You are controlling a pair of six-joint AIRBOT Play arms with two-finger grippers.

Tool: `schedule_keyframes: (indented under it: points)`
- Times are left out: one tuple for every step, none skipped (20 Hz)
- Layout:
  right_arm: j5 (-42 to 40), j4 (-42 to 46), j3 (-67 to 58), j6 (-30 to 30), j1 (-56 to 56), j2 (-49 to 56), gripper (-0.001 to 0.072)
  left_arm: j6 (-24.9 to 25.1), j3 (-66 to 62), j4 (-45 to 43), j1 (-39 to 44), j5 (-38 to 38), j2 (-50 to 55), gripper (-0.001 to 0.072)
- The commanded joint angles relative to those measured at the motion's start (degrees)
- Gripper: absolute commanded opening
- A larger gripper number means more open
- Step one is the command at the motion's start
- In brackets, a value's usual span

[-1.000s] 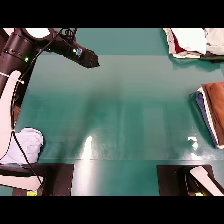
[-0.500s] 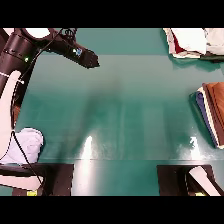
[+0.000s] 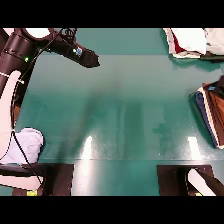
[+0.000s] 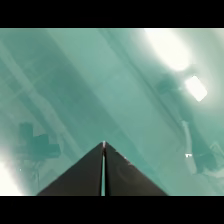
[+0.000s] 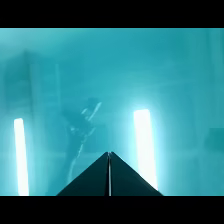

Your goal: Fold the shirts.

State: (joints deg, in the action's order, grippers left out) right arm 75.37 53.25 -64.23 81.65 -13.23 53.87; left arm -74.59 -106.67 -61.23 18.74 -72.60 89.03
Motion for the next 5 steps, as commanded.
schedule_keyframes:
  points:
    - [-4.02, -0.66, -0.07, -0.94, 8.74, -0.02, 0.0017, -0.02, 0.02, 0.00, 0.02, 0.22, 0.00, 0.0030]
    - [-4.20, -0.68, -0.07, -0.94, 9.55, -0.02, 0.0017, -0.02, 0.02, 0.00, 0.02, 0.22, 0.00, 0.0030]
    - [-4.22, -0.68, -0.07, -0.96, 10.05, -0.02, 0.0018, -0.02, 0.02, 0.02, 0.02, 0.22, 0.00, 0.0030]
    - [-4.17, -0.68, -0.07, -0.96, 9.97, -0.02, 0.0018, -0.02, 0.02, 0.02, 0.02, 0.22, 0.00, 0.0030]
    - [-4.02, -0.70, -0.07, -0.96, 9.97, -0.02, 0.0017, -0.02, 0.02, 0.02, 0.02, 0.20, 0.00, 0.0030]
